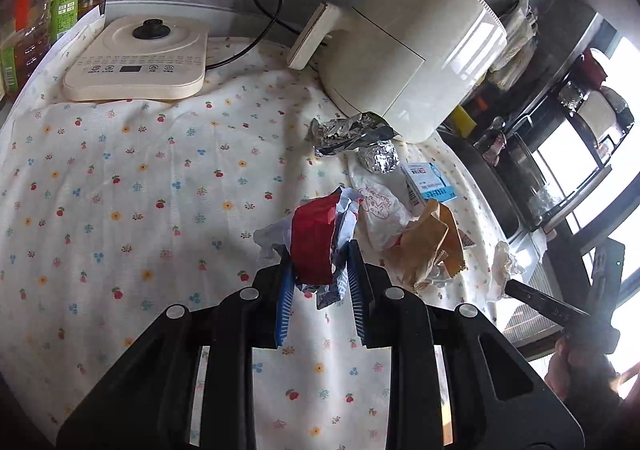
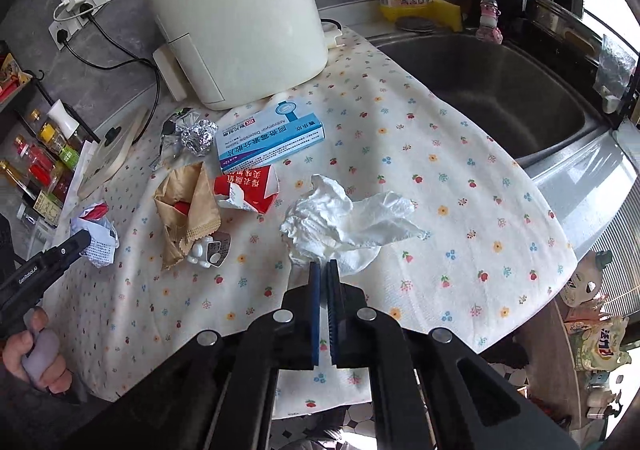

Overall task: Collect trash
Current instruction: 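Carry both items over the white bucket and open both tools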

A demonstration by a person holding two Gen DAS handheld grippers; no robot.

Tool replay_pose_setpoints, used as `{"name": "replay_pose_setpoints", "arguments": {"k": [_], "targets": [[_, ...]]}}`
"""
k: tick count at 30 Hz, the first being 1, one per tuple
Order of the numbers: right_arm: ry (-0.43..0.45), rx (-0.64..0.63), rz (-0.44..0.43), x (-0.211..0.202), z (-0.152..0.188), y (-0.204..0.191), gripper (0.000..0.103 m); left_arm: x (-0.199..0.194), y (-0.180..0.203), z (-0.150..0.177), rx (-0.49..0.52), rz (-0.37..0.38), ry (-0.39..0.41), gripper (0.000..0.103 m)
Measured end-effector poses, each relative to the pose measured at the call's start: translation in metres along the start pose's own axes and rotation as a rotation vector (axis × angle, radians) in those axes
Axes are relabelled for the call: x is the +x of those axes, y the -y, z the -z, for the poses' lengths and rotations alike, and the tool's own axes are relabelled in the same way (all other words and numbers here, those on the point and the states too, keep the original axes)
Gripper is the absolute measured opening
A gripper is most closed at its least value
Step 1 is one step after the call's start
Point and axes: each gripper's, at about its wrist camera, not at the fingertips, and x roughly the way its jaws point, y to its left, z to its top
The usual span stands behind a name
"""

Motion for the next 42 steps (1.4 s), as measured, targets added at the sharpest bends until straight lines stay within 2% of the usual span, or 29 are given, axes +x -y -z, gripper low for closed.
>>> {"name": "replay_pose_setpoints", "arguments": {"k": [11, 17, 22, 32, 42], "targets": [[0.073, -0.002, -0.048, -0.084, 0.038, 0.075, 0.004, -0.021, 0.106, 0.071, 0.051, 0.022, 0.011, 0.025], [0.085, 0.007, -0.061, -0.121, 0.075, 0.117, 0.004, -0.035, 0.155, 0.107, 0.076, 0.032, 0.007, 0.025], [0.08, -0.011, -0.083, -0.145, 0.113, 0.144, 0.004, -0.041, 0.184, 0.147, 0.09, 0.006, -0.028, 0.025], [-0.009, 0.004, -0.078, -0.148, 0.188, 0.192, 0.004, -0.058, 0.213, 0.232, 0.077, -0.013, -0.082, 0.025], [-0.095, -0.002, -0.063, -0.136, 0.252, 0.225, 0.004, -0.056, 0.233, 0.296, 0.062, -0.008, -0.125, 0.025]]}}
